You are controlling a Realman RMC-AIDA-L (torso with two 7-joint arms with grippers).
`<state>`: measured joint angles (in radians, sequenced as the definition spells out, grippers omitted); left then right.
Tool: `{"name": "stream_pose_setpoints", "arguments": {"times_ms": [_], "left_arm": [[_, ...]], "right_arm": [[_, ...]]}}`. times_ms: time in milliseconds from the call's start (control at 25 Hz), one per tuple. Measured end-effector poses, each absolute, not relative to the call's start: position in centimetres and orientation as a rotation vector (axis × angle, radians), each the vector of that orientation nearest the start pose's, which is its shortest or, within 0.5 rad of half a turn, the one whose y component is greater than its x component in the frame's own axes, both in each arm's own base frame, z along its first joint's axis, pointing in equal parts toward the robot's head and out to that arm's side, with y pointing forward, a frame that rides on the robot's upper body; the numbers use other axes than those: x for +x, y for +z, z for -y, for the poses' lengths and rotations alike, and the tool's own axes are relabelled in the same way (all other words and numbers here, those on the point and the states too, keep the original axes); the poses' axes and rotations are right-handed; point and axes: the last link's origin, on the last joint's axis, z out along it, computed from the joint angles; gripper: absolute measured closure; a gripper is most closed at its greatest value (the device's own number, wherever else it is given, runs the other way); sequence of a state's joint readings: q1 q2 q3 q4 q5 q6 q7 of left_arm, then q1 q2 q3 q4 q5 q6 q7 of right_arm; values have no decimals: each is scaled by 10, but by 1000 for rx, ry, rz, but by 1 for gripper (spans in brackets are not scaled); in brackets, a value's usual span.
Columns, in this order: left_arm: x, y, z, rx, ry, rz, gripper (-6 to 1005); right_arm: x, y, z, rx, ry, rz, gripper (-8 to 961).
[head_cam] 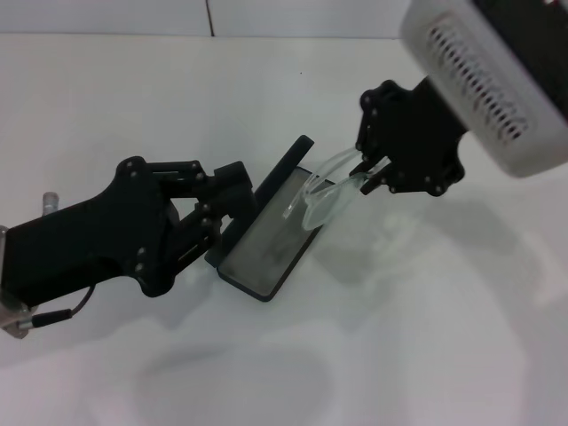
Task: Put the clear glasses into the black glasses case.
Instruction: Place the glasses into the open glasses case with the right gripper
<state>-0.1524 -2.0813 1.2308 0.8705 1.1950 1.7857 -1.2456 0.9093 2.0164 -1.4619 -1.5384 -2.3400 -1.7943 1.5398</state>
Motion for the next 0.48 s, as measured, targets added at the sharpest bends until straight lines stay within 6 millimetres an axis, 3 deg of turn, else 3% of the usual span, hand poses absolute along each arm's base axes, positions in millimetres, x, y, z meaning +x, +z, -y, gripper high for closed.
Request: {"name": "stream_pose_setpoints", "arguments": {"times_ms": [200, 480], "left_arm": [[-222, 21, -242, -2576, -1428, 267, 858], [-220, 20, -244, -2568, -1431, 263, 858]], "right_arm": [[24, -9, -345, -2800, -614, 1376, 868], [35, -41, -350, -2765, -696, 1496, 867]]}}
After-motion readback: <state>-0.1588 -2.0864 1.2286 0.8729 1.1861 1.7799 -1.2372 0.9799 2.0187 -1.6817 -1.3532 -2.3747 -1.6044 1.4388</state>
